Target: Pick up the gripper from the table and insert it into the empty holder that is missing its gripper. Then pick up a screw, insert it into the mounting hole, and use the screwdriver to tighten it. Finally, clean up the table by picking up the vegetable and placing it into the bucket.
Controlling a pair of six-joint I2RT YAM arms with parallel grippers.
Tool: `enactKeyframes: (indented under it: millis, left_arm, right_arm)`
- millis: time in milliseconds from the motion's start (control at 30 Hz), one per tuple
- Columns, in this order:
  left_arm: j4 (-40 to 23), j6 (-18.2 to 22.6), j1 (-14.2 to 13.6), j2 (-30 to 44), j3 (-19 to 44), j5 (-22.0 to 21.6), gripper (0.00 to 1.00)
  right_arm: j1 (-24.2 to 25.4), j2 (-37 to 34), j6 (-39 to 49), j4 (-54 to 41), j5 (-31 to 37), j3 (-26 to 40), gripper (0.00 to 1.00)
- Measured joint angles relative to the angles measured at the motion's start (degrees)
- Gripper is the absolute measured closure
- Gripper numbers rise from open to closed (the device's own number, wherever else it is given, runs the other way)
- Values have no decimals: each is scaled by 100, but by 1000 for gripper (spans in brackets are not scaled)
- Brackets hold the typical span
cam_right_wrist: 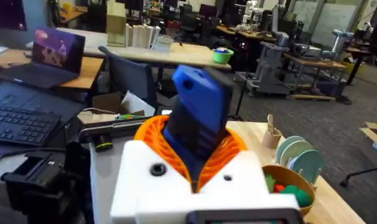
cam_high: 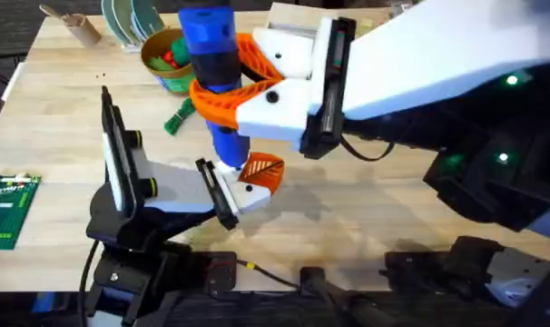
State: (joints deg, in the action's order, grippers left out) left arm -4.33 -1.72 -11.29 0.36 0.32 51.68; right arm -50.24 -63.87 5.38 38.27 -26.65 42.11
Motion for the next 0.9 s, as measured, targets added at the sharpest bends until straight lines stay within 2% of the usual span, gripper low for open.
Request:
enactKeyframes:
  millis: [900]
  left_arm:
    - [-3,0,-4,0,0,20,984]
  right_arm:
    - [-13,-75,42,-137,-24,0,973]
